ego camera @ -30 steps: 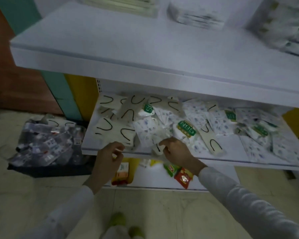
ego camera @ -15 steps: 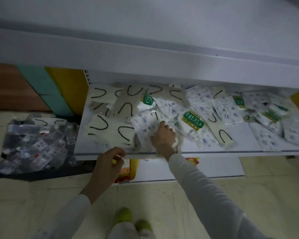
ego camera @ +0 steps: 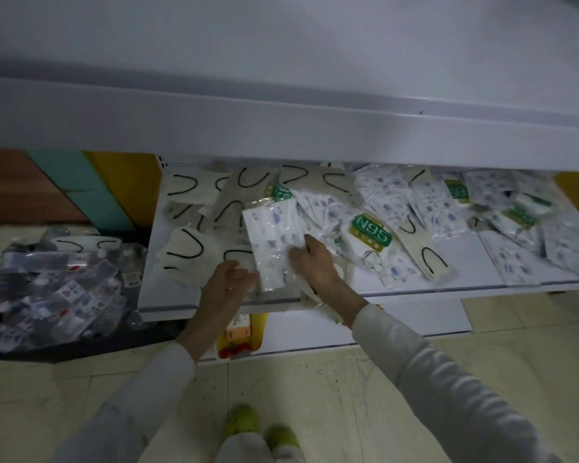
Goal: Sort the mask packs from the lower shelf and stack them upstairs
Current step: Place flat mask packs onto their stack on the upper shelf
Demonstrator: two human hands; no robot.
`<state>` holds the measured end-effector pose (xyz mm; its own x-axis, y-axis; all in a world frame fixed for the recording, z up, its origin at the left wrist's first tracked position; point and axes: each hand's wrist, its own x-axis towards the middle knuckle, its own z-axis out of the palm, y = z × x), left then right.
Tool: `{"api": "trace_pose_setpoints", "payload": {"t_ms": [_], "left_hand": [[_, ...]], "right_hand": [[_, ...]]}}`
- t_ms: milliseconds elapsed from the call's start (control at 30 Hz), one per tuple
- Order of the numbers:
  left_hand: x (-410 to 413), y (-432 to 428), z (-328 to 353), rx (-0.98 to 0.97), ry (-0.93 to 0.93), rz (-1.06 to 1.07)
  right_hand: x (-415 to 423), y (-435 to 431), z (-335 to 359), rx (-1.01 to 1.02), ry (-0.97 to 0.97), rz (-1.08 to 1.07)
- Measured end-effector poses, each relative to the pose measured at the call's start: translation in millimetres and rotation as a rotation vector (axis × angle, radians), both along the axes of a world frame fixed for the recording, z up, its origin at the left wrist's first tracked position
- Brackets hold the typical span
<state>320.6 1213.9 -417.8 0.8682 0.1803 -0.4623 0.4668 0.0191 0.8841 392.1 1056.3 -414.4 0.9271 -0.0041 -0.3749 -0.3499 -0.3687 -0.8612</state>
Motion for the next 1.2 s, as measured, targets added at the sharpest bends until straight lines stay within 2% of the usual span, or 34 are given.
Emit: {"api": "trace_pose_setpoints", "payload": {"t_ms": [67,133,200,267,333,367,433,500,600,733,867,933,1133,1200], "left_hand": [[16.9,-7.3,3.3,-0.215,0.094,0.101],[26.8,-13.3,3.6,-0.349,0.085,0.187],[30.7,-16.9,1.6,-0.356,0.056,0.238],[30.4,-16.4,-3.4,-0.308,0.055,0.248],[28.7,-13.4,-8.2,-0.278,0.073,0.236],[27.1,-10.8,-10.6,-0.268,0.080,0.226],[22.1,-7.3,-13.3,-0.268,0.068,0.196],[17.3,-4.5,-14.4,-0.283,0.060,0.187],[12.8,-1.0,-18.4,-0.303,0.064,0.160],[12.4,-2.6,-21.5,-0.311,0.084,0.153],[13.7,-13.7,-21.3,-0.314,0.055,0.151],[15.0,-22.1,-22.4,-0.324,0.034,0.154],[23.9,-52.5,-15.0,-0.379,0.053,0.238],[27.6,-64.3,-9.3,-0.421,0.030,0.271]], "right_hand": [[-2.0,3.8,0.7,0.119,0.045,0.031],[-3.1,6.0,1.0,0.126,0.070,0.093],[2.4,2.0,1.6,0.051,0.059,0.158],[18.0,-9.3,2.1,-0.091,-0.042,0.152],[45.9,-28.8,-2.9,-0.429,-0.202,0.101],[60.6,-38.2,-6.9,-0.676,-0.274,0.137],[83.3,-50.5,-16.0,-1.111,-0.280,0.304],[97.2,-52.7,-24.7,-1.314,-0.228,0.416],[102.5,-47.8,-32.5,-1.453,-0.270,0.497],[100.3,-48.7,-26.6,-1.448,-0.365,0.559],[93.9,-58.2,-9.6,-1.443,-0.629,0.479],[85.2,-65.2,1.3,-1.414,-0.726,0.508],[16.4,-63.4,24.0,-1.148,-1.135,0.438],[-10.3,-58.1,25.7,-1.101,-1.221,0.477]]}}
